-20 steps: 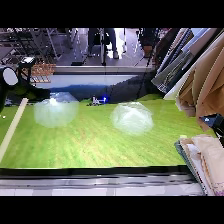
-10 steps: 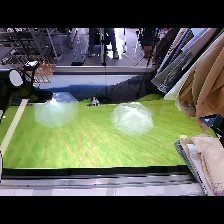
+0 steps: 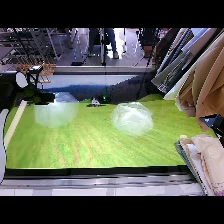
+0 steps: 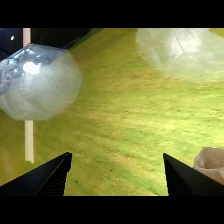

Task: Fold the clothes and pants, and hang the long-sleeved shirts on hangers.

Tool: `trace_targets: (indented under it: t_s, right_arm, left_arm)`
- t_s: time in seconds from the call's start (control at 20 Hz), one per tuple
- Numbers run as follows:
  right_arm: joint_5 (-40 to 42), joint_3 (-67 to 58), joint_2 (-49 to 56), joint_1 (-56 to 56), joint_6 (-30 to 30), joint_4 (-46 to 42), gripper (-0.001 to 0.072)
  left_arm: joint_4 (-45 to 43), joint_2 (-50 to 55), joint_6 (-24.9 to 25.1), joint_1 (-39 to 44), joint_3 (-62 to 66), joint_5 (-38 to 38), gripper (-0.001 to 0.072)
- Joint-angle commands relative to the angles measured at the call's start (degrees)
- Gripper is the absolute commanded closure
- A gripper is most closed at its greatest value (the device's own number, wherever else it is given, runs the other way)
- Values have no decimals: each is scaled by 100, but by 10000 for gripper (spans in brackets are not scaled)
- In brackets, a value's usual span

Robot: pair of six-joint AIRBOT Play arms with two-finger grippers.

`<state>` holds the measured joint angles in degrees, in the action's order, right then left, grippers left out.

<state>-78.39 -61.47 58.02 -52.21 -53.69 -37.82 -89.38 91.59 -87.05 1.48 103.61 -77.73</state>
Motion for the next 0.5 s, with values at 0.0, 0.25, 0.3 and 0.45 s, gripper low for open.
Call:
trace_targets:
  t_s: [0.0,0.25,0.3,0.45]
  right_arm:
    - [0,-7,-4,7,-2,2,57]
    - [0,-7,-4,7,-2,2,57]
    - [0,-7,-4,7,-2,2,57]
    - [0,-7,-2,7,-2,2,57]
  left_arm:
    - [2,105,0,-4,2,0,703]
    - [2,302,0,-4,2,0,703]
    - [2,345,0,-4,2,0,703]
    - [2,483,0,-4,2,0,703]
